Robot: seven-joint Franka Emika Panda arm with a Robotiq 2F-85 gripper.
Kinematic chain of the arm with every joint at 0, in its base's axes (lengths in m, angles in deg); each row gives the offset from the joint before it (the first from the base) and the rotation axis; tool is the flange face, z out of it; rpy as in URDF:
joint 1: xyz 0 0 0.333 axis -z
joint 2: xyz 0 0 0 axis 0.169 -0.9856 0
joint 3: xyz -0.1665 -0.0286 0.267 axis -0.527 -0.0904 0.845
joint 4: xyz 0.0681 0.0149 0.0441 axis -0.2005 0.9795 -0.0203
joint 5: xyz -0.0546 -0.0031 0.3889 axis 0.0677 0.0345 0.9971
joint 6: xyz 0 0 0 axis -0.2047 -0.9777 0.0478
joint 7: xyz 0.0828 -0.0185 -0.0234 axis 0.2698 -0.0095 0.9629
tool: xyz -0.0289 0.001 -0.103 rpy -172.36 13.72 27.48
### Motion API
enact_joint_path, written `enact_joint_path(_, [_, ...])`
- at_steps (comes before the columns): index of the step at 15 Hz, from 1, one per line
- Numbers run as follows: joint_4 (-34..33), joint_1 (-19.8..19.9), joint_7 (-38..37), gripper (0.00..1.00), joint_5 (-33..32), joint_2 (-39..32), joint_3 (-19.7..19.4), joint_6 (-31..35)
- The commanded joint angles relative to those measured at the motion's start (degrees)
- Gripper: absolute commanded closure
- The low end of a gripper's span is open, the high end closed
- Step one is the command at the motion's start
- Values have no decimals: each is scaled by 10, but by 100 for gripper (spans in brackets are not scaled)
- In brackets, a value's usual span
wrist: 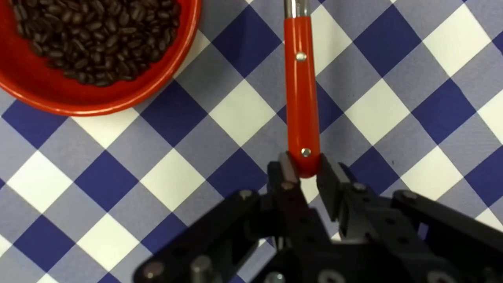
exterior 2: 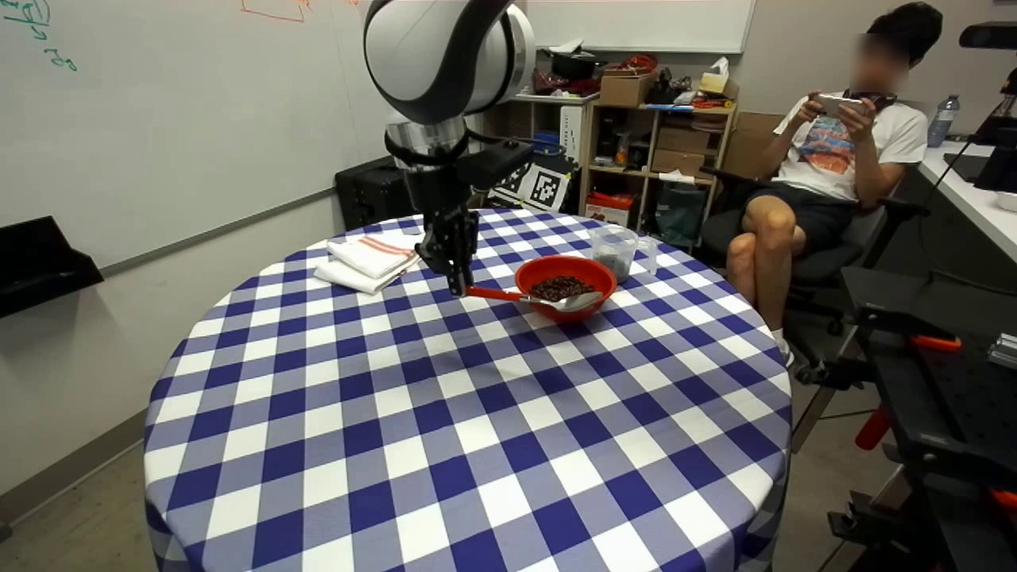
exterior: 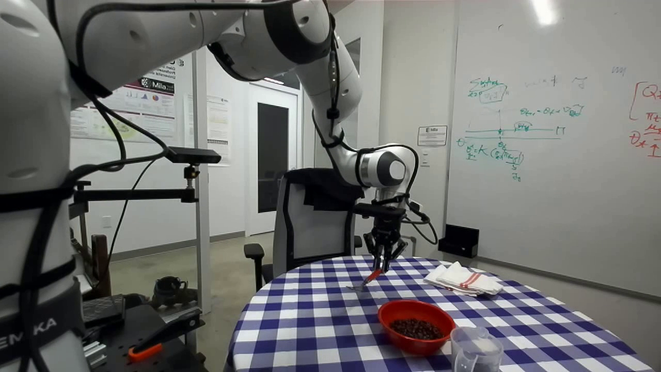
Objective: Put a spoonful of the things in the red bowl into the jug
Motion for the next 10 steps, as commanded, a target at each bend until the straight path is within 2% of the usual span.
enact_joint_path(1, [-43, 12, -18, 95, 0, -39, 13, -1])
enact_joint_path(10, [-51, 17, -51, 95, 7, -74, 16, 64])
